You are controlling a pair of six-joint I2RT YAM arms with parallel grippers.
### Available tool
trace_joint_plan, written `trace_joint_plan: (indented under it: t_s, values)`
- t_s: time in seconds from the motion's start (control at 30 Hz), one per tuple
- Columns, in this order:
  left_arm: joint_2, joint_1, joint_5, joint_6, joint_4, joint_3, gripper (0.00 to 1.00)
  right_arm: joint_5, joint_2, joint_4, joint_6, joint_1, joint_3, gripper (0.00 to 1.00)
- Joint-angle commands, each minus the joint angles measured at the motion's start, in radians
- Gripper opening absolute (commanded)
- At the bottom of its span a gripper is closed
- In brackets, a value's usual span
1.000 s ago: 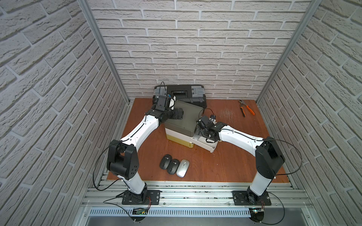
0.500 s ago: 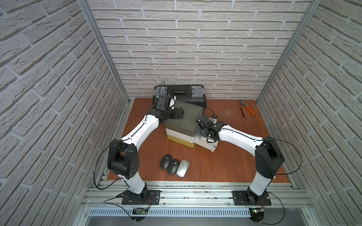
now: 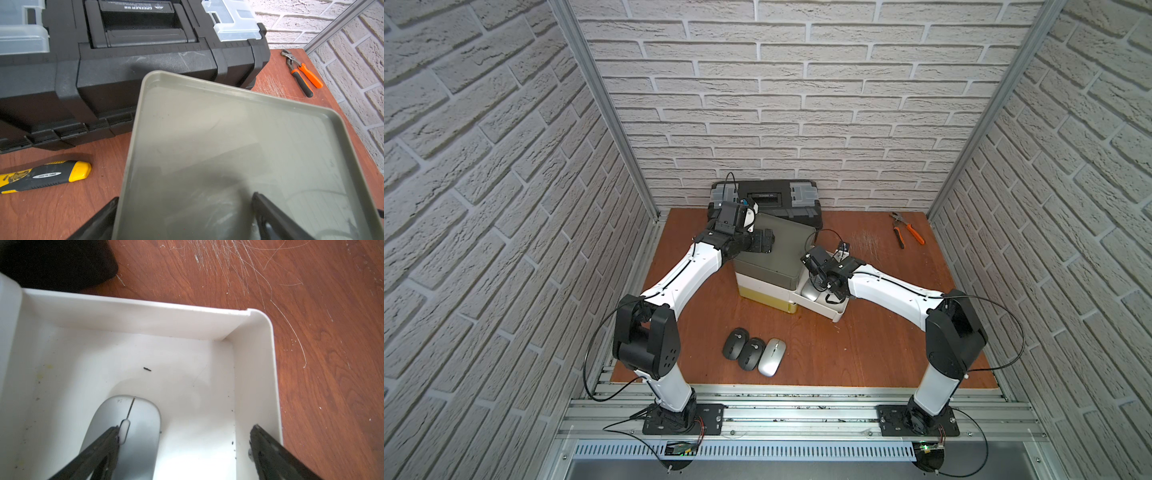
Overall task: Take the mice out of the drawer
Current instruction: Adjust the mouse in the drawer.
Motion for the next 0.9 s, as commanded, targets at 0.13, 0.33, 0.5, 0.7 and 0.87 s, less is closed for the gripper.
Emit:
trace_joint_plan:
  t_s: [0.13, 0.33, 0.5, 0.7, 0.87]
  values:
    - [0.056, -0.012, -0.055, 0.059, -0.213, -0.043, 0.98, 0.13, -0.049, -0.145, 0.012, -0.015, -0.01, 0.99]
    - [0.052, -0.012, -0.062, 0.06, -0.217, -0.043, 0.98, 0.158, -0.087, -0.166, 0.019, -0.015, -0.038, 0.99]
    - [0.033, -0.014, -0.07, 0.071, -0.213, -0.035, 0.98, 0.166, -0.145, -0.155, 0.029, -0.018, -0.077, 0.99]
    - [-0.066, -0.077, -0.156, 0.167, -0.225, 0.026, 0.98, 0.221, -0.263, -0.13, 0.031, -0.055, -0.162, 0.99]
    - [-0.127, -0.208, -0.249, 0.295, -0.262, 0.102, 0.98, 0.198, -0.357, -0.032, -0.009, -0.155, -0.271, 0.99]
